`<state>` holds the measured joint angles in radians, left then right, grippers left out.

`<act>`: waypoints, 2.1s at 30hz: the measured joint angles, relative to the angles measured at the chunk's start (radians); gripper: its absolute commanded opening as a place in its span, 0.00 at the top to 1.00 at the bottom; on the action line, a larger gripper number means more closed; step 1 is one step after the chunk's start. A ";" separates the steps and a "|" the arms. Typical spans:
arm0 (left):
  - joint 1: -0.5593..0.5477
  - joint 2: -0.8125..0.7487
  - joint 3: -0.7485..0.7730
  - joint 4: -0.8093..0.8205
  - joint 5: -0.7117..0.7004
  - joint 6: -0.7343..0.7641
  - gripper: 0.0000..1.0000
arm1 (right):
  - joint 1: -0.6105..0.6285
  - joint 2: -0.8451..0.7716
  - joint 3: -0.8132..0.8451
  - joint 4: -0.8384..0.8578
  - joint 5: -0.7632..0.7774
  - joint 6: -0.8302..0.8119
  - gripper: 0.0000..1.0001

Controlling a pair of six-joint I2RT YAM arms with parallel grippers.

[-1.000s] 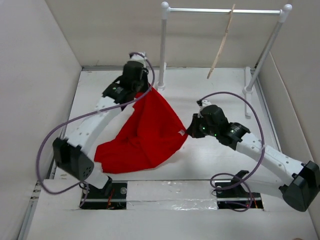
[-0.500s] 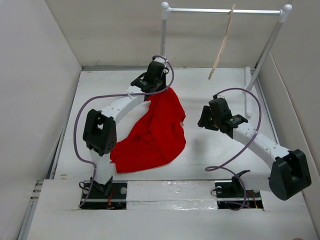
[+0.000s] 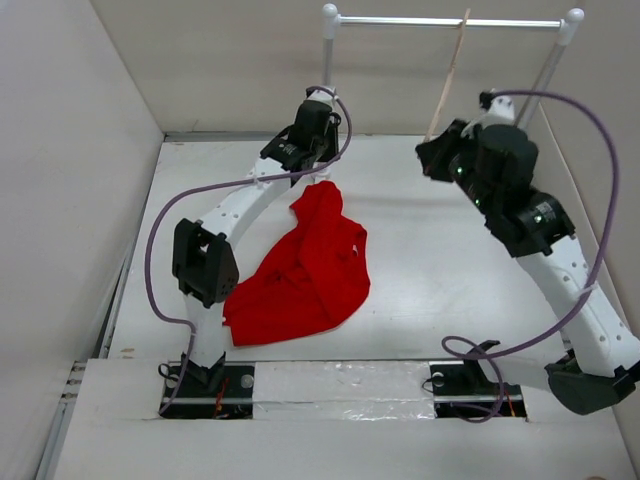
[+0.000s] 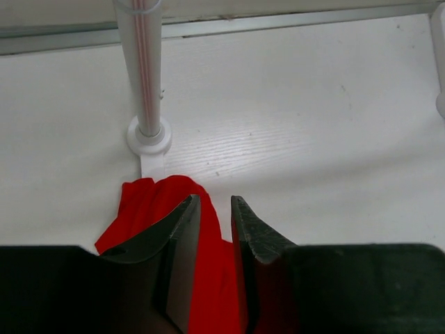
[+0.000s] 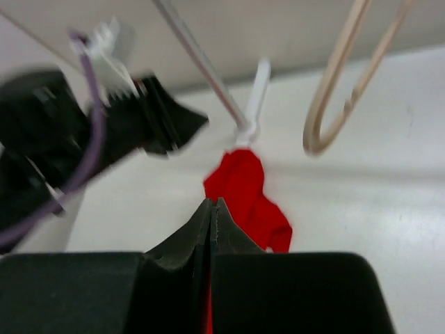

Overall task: Place the t-shirt on the hanger
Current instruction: Pick up the hanger from the clothesline.

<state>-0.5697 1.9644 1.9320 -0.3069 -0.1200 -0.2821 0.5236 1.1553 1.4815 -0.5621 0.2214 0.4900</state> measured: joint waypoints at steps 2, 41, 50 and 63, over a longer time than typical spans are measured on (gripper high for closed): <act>0.000 -0.008 -0.025 -0.011 -0.006 0.002 0.79 | -0.011 0.052 0.148 0.000 0.050 -0.031 0.86; -0.035 -0.447 -0.576 -0.011 0.094 -0.046 0.92 | -0.339 0.737 0.825 -0.250 0.137 -0.237 0.96; -0.038 -0.446 -0.576 0.001 0.130 -0.061 0.89 | -0.350 0.692 0.809 -0.210 0.097 -0.288 1.00; -0.144 -0.330 -0.487 0.019 0.060 -0.025 0.73 | -0.427 0.380 0.387 0.010 -0.125 -0.328 1.00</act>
<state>-0.7136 1.6344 1.4448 -0.2882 -0.0601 -0.3073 0.0963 1.5349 1.8683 -0.5522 0.0963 0.1619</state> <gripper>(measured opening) 0.273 0.132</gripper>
